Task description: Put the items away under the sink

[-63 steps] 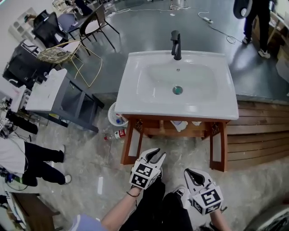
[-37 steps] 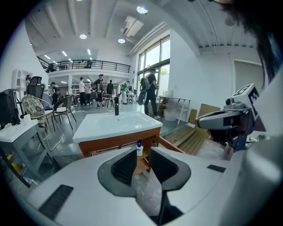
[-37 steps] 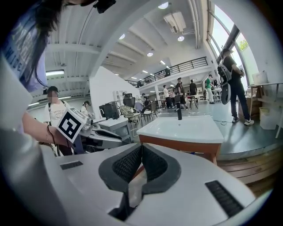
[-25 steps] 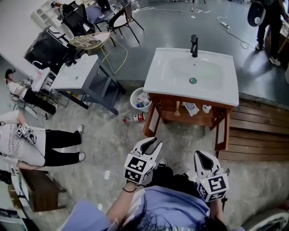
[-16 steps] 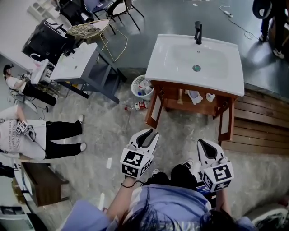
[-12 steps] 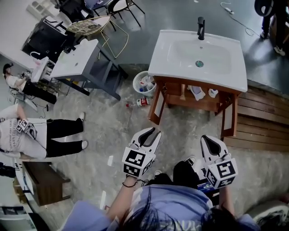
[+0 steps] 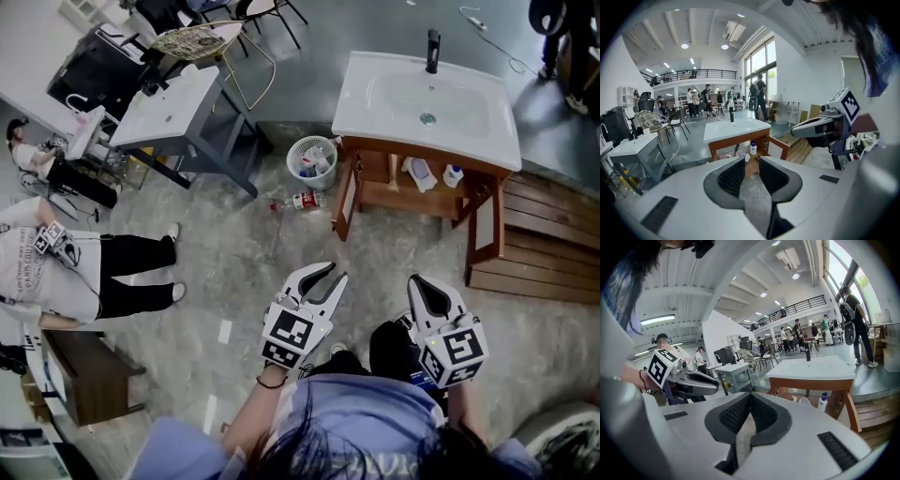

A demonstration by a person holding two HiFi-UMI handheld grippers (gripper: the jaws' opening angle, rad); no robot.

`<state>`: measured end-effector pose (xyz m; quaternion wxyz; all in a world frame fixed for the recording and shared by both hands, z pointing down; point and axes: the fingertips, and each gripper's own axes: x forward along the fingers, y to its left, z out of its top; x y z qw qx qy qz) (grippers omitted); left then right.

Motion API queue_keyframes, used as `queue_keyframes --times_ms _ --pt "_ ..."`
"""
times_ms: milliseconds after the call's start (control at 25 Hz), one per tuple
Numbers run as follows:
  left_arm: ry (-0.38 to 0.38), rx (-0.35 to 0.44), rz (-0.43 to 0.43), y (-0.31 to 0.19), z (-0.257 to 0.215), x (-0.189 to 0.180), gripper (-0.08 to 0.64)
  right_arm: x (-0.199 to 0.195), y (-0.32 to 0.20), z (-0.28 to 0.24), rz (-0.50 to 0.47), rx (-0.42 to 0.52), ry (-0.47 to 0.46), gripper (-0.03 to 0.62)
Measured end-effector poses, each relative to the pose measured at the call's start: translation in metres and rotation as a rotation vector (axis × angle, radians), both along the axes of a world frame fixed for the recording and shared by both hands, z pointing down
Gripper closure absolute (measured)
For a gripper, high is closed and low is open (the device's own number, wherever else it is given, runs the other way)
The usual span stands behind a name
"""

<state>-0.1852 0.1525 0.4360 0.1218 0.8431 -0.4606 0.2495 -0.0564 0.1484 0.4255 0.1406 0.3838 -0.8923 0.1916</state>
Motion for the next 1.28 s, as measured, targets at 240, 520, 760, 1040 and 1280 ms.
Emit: queue_keyframes --times_ms 240,520,760,1040,1280 --pt "0.001 0.033 0.044 0.047 -0.012 -0.019 0.456 -0.032 0.050 -0.012 -0.016 0.039 0.015 0.577" --pt "0.037 0.057 0.056 0.087 -0.017 -0.031 0.456 -0.039 0.097 -0.020 0.040 0.052 0.013 0.577" --pt "0.050 0.086 0.101 0.114 -0.027 -0.022 0.456 -0.020 0.124 -0.025 0.108 0.076 0.051 0.577" --pt "0.056 0.108 0.143 0.136 -0.029 -0.007 0.456 0.022 0.139 -0.038 0.216 0.122 0.078 0.577" --pt "0.052 0.125 0.167 0.147 -0.035 0.002 0.456 0.061 0.149 -0.047 0.311 0.152 0.104 0.577"
